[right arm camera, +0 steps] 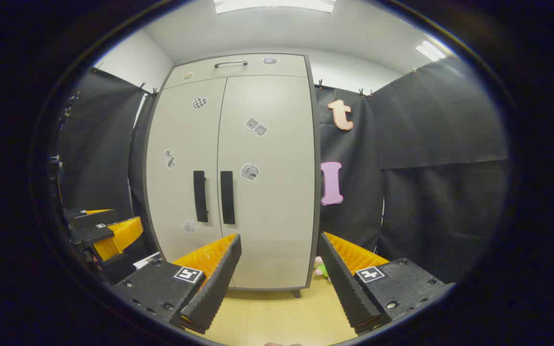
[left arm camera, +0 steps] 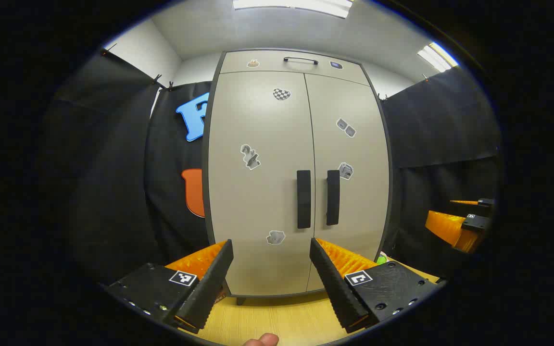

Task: Open the right door of the double-door shoe cabinet with the right hand, and open the left door with the left hand.

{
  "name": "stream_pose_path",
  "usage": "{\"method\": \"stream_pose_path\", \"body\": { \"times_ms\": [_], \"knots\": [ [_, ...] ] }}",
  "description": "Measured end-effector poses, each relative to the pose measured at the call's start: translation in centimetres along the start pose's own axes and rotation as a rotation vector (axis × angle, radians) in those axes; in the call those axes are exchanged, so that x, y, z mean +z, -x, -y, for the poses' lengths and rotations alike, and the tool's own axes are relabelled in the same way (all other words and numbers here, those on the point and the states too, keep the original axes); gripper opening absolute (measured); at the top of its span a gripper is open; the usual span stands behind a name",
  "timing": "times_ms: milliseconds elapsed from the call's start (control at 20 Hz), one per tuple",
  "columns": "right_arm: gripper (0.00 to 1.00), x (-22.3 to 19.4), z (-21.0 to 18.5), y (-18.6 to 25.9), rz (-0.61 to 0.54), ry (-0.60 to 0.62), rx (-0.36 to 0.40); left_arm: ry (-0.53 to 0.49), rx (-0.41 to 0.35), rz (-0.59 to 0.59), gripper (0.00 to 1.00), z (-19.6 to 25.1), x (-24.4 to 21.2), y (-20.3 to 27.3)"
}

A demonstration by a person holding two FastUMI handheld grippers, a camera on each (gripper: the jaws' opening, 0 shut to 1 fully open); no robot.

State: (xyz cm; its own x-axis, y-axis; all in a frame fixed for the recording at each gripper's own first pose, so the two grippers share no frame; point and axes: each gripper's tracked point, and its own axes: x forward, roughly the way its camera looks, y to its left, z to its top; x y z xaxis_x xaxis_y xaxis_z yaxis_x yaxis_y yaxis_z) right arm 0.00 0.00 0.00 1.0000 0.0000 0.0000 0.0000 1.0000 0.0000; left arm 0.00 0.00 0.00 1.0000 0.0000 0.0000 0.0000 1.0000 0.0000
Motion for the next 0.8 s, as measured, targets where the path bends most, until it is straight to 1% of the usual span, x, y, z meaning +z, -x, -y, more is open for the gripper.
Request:
{"method": "stream_pose_path", "body": {
  "times_ms": [50,100,150,200,400,450,500,800],
  "knots": [
    [0.99,0.10,-0.15,-0.27,0.001,0.001,0.004,-0.003,0.006,0.009,0.96,-0.13,0.24,-0.02],
    [1.00,0.09,-0.19,-0.51,0.000,0.004,0.006,-0.004,0.008,0.015,0.96,-0.19,0.41,-0.11],
    [0.98,0.18,-0.28,-0.63,-0.001,0.006,0.007,0.000,0.007,0.016,0.96,-0.17,0.36,-0.21],
    [1.00,0.24,-0.38,-0.63,0.001,0.006,0.010,0.005,0.006,0.016,0.96,-0.13,0.35,-0.29],
    [1.00,0.10,-0.31,-0.61,0.005,0.011,0.006,-0.003,0.023,0.009,0.96,-0.78,0.27,-0.31],
    [0.98,0.19,-0.27,-0.55,0.008,0.006,0.005,-0.004,0.022,0.009,0.96,-0.67,0.19,-0.26],
    [1.00,0.23,-0.19,-0.46,0.010,0.000,0.003,-0.004,0.018,0.012,0.96,-0.59,0.29,-0.25],
    [1.00,-0.07,-0.03,-0.37,0.009,0.001,-0.009,-0.009,0.003,0.028,0.96,-0.23,0.59,-0.10]
  ]
}}
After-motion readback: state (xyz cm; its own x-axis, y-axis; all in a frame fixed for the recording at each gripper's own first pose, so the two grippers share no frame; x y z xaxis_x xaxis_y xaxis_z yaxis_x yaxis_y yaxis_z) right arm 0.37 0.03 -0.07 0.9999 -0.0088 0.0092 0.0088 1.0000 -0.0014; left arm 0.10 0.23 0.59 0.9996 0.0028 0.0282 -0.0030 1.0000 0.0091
